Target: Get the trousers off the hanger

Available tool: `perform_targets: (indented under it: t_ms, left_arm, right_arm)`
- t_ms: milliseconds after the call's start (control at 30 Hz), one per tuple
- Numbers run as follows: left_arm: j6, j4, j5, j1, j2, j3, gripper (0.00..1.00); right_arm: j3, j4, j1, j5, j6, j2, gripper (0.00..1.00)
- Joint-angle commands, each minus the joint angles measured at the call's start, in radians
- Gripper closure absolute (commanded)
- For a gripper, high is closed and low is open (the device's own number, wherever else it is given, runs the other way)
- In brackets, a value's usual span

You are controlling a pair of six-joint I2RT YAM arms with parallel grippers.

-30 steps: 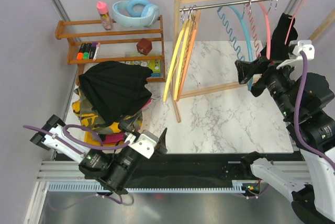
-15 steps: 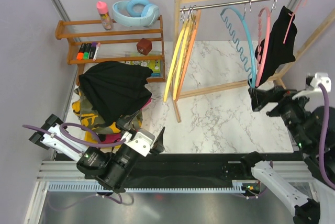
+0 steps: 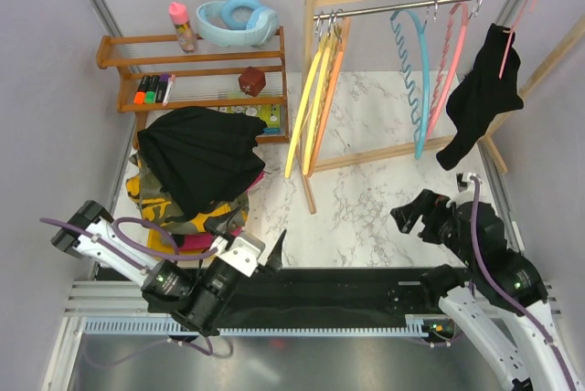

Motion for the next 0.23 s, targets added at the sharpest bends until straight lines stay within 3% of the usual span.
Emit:
perform_targets:
  t_ms: [0,200]
  left_arm:
    - [-0.214,0.295,-0.071,-0.208,-0.036,-0.066,0.02]
    - [-0.341,0.269,-0.071,-0.208,-0.094,-0.163,0.02]
  right_arm:
    - [-0.123,0.219,0.000,-0.075,0.104,-0.141,0.02]
    - [-0.355,0.368,0.000,-0.149,0.169,-0.164,0.02]
